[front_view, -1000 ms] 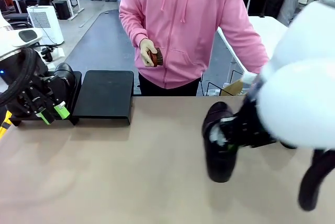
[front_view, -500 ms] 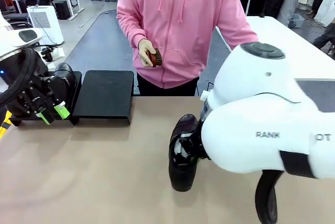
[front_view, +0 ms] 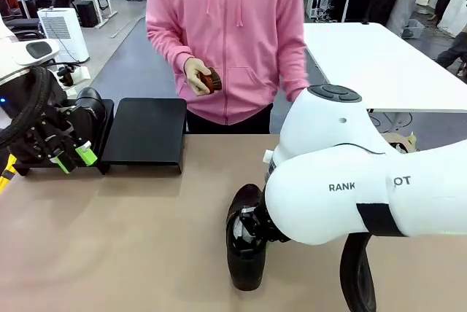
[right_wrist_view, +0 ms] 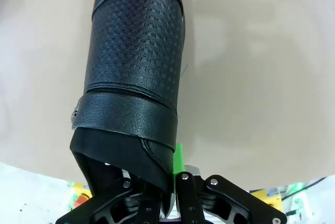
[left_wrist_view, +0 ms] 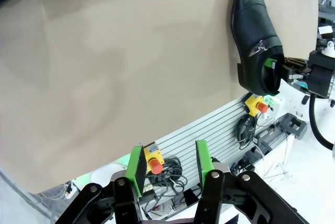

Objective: Organize the shoes by placing them on the stand.
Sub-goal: Pick up one Shoe and place it in the middle of the table.

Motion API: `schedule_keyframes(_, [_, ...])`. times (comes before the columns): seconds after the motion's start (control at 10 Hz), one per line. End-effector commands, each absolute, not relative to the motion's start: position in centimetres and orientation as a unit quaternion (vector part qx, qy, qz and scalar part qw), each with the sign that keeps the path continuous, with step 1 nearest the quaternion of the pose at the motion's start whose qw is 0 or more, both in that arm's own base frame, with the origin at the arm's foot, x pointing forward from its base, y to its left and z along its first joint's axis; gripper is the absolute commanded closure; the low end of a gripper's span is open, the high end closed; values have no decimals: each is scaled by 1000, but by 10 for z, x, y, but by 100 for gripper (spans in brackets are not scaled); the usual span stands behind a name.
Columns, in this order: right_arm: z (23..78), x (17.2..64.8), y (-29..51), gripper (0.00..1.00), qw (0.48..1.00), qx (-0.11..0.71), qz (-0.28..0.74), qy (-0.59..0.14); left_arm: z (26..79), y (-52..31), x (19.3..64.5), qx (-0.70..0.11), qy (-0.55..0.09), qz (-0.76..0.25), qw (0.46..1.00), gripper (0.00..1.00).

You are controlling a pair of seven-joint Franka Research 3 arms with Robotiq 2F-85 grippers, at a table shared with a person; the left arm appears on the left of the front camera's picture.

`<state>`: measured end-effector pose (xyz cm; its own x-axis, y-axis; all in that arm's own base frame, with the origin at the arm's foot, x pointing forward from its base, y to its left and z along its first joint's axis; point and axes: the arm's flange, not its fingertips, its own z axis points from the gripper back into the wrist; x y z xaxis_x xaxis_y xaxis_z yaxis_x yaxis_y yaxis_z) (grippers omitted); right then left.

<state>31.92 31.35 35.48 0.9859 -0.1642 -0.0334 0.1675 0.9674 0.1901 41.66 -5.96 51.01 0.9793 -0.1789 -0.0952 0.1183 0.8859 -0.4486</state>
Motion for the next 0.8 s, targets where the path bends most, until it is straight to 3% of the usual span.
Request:
schedule_keyframes(0.0, [354, 321, 312, 100, 994, 98, -45, 21, 510, -57, 414, -225, 67, -83, 968, 48])
schedule_keyframes(0.1, [348, 320, 311, 95, 995, 91, -33, 25, 510, -57, 414, -225, 67, -83, 968, 48])
schedule_keyframes(0.6, [343, 319, 304, 0, 997, 75, -4, 25, 510, -57, 414, -225, 67, -83, 968, 48])
schedule_keyframes(0.7, [353, 318, 299, 0, 997, 77, -8, 15, 510, -57, 414, -225, 67, -83, 968, 48])
